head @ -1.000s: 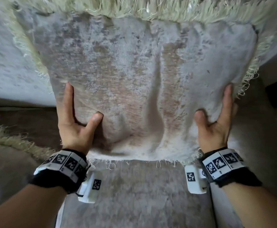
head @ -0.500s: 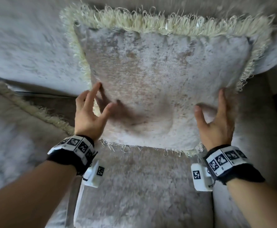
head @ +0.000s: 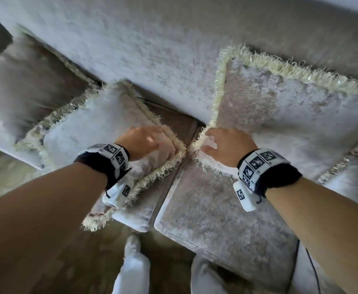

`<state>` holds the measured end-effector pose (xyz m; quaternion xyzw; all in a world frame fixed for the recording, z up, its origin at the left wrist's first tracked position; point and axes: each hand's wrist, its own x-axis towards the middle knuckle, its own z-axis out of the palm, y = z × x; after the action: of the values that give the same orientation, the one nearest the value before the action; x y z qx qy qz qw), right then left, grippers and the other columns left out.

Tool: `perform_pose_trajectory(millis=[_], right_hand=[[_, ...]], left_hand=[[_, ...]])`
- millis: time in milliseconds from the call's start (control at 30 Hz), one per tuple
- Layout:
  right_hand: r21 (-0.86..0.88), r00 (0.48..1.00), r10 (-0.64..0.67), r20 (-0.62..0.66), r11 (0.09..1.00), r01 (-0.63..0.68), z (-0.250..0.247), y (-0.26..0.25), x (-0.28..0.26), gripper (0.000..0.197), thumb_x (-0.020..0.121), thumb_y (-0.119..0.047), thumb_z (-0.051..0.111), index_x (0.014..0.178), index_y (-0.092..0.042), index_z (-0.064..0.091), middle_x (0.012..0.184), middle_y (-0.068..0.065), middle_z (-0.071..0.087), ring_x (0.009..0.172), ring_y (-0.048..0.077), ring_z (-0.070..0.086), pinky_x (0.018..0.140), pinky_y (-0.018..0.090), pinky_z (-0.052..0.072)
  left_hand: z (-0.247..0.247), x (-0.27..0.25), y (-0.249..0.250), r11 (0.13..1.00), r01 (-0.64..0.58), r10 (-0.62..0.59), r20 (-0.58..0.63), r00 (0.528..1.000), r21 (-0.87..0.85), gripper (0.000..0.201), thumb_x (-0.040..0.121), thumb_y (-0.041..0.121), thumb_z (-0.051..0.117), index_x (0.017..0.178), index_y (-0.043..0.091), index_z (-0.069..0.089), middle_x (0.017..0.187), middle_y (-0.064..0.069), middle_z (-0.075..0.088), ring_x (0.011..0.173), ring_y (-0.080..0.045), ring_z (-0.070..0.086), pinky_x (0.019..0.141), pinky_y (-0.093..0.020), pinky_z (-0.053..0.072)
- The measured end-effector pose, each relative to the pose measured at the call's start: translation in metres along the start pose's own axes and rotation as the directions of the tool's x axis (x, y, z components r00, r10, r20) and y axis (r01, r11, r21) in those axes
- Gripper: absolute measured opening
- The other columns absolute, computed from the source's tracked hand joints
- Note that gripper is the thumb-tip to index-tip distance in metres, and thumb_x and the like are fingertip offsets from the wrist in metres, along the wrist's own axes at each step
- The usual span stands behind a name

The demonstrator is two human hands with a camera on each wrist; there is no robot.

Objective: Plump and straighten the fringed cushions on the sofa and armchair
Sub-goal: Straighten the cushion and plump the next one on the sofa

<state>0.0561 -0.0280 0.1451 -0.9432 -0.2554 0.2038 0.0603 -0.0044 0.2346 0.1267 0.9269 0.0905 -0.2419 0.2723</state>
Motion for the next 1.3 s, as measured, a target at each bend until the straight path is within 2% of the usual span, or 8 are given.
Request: perform_pose_trajectory(millis=[400,567,667,800,933,1033,1200,1300], right_hand=[[-0.037,0.980,-0.079,0.181,0.995,0.087,0.005,-0.221,0.096,0.060,0.088,-0.068,0.054,0.139,-0.037,0.052,0.128,0.000,0.063,0.109,0.025,0.062,0.088,0.036,0.050],[0.066,0.978,-0.136,0.156,0.990,0.127,0.014,-0.275,0.167,0.063,0.088,-0.063,0.058,0.141,-0.032,0.052,0.122,0.003,0.062,0.110,0.022,0.060,0.095,0.039,0.049],[0.149,0.988,-0.130,0.087,0.982,0.116,0.028,-0.276,0.209,0.062,0.086,-0.064,0.060,0.140,-0.034,0.053,0.124,0.002,0.060,0.112,0.020,0.059,0.099,0.038,0.047],[0.231,0.995,-0.091,0.042,0.970,0.079,0.067,-0.258,0.274,0.064,0.085,-0.064,0.062,0.143,-0.039,0.050,0.134,0.007,0.050,0.125,0.024,0.053,0.110,0.036,0.040],[0.251,0.997,0.014,0.072,0.967,-0.031,0.113,-0.223,0.318,0.069,0.086,-0.068,0.058,0.148,-0.049,0.036,0.145,0.010,0.037,0.138,0.028,0.036,0.116,0.039,0.029],[0.298,0.989,0.047,0.137,0.951,-0.087,0.144,-0.196,0.326,0.080,0.078,-0.078,0.052,0.149,-0.057,0.022,0.154,0.013,0.031,0.145,0.029,0.026,0.121,0.043,0.023],[0.386,0.987,0.024,0.157,0.919,-0.084,0.166,-0.185,0.340,0.073,0.096,-0.049,0.057,0.155,-0.049,0.015,0.164,0.010,0.023,0.149,0.023,0.026,0.110,0.022,0.016],[0.390,0.990,0.014,0.143,0.918,-0.069,0.170,-0.189,0.351,0.071,0.099,-0.043,0.054,0.158,-0.040,0.015,0.166,0.008,0.020,0.150,0.021,0.022,0.108,0.018,0.012]], left_hand=[[-0.082,-0.063,-0.224,0.980,0.162,-0.172,-0.090,0.981,-0.113,0.046,0.094,0.058,0.056,0.137,0.043,0.052,0.117,0.009,0.072,0.112,-0.020,0.067,0.100,-0.044,0.052],[-0.101,-0.063,-0.313,0.919,0.274,-0.349,-0.262,0.900,-0.284,0.052,0.096,0.058,0.054,0.144,0.039,0.048,0.125,0.002,0.068,0.111,-0.022,0.066,0.097,-0.040,0.053],[-0.091,-0.053,-0.348,0.850,0.323,-0.466,-0.308,0.830,-0.417,0.058,0.093,0.067,0.051,0.145,0.043,0.046,0.130,-0.001,0.066,0.111,-0.023,0.066,0.095,-0.039,0.053],[-0.055,-0.027,-0.387,0.761,0.411,-0.589,-0.267,0.763,-0.502,0.076,0.075,0.095,0.031,0.141,0.059,0.033,0.141,-0.011,0.055,0.110,-0.032,0.067,0.098,-0.054,0.053],[-0.021,-0.014,-0.398,0.626,0.460,-0.691,-0.175,0.701,-0.630,0.070,0.090,0.070,0.054,0.153,0.052,0.028,0.159,-0.017,0.024,0.102,-0.025,0.061,0.113,-0.047,0.043],[0.007,-0.005,-0.403,0.550,0.469,-0.736,-0.136,0.663,-0.691,0.080,0.085,0.070,0.061,0.152,0.061,0.017,0.164,-0.017,0.012,0.130,-0.034,0.054,0.119,-0.049,0.036],[0.035,0.015,-0.399,0.491,0.368,-0.749,-0.167,0.641,-0.790,0.092,0.081,0.069,0.065,0.154,0.059,0.010,0.162,-0.011,0.032,0.147,-0.031,0.037,0.121,-0.043,0.030],[0.045,0.027,-0.398,0.462,0.301,-0.766,-0.205,0.609,-0.834,0.088,0.086,0.064,0.064,0.156,0.054,0.012,0.166,0.007,0.029,0.145,-0.008,0.033,0.114,-0.027,0.024]])
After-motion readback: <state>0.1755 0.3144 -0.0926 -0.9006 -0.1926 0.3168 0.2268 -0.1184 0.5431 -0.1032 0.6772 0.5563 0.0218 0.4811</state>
